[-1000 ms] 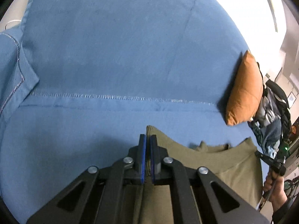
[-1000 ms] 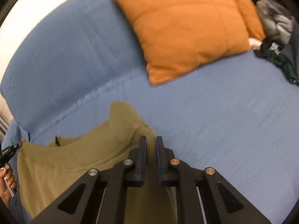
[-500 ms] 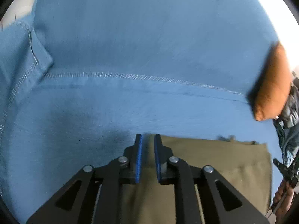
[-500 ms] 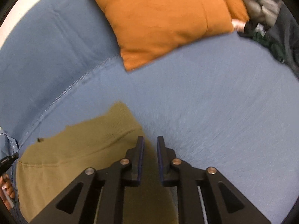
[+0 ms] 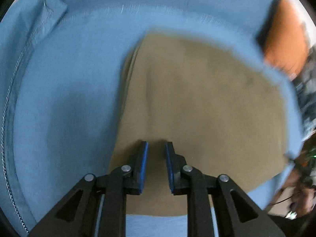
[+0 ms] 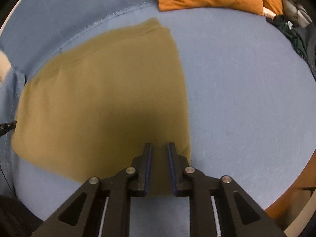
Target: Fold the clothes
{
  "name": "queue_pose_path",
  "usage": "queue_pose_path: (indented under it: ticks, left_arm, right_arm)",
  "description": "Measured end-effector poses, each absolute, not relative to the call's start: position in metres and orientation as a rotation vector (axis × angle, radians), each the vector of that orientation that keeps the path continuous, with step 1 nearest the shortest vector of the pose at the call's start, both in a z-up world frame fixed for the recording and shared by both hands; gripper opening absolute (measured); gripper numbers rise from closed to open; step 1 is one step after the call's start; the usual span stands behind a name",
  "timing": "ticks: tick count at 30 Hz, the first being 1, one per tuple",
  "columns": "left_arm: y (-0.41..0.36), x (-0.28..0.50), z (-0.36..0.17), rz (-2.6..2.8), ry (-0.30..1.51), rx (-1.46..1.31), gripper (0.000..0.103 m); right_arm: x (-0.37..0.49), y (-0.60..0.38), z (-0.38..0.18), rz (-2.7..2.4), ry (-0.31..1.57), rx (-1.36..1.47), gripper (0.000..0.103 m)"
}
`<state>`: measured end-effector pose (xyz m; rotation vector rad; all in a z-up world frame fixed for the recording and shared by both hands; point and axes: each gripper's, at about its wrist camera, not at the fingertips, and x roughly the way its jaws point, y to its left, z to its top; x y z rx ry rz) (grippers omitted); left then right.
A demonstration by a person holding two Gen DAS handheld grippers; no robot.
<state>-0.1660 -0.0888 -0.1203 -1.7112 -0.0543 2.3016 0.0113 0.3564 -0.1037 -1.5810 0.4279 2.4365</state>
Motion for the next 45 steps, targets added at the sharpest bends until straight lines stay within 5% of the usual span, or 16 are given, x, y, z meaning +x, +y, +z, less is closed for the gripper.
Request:
queue_pose_path:
  ticks: [7,11,15,18,20,22,29,41,45]
  left_arm:
    - [-0.104,-0.141,-0.109,2.367,-0.013,-1.753,0.019]
    - [-0.117,-0.128,-0.108,2.385,-0.019,-1.773,0.019]
    - [-0.130,-0.116,-0.108,2.404,-0.025,-1.794,0.020]
    - [-0.141,-0.115,-0.127,2.350,-0.051,-1.937,0.021]
    - [-0.150,-0.120,-0.142,2.258,-0.165,-2.049,0.024]
    - [-0.151,-0.119,-0.117,2.352,-0.162,-1.940,0.023]
    - [-0.109,-0.101,-0.058,2.469,0.106,-1.471,0.038]
    - [-0.048,-0.094,-0.121,2.138,0.408,-1.714,0.038]
    - [-0.055,-0.091,-0.099,2.180,0.348,-1.628,0.038]
  right_arm:
    - [0.056,0.350,-0.081,2.468,0.571,-1.428,0.016]
    - [0.050,0.335,-0.103,2.427,0.393,-1.594,0.018]
    - [0.061,0.329,-0.075,2.504,0.402,-1.446,0.018]
    - [0.062,0.323,-0.068,2.532,0.386,-1.407,0.031]
    - [0.063,0.319,-0.063,2.550,0.375,-1.380,0.031]
    - [0.063,0.315,-0.058,2.569,0.364,-1.354,0.031]
    - [0.066,0.300,-0.041,2.629,0.324,-1.260,0.035]
    - [0.010,0.276,-0.095,2.566,0.309,-1.506,0.037]
    - [0.009,0.278,-0.102,2.526,0.318,-1.548,0.037]
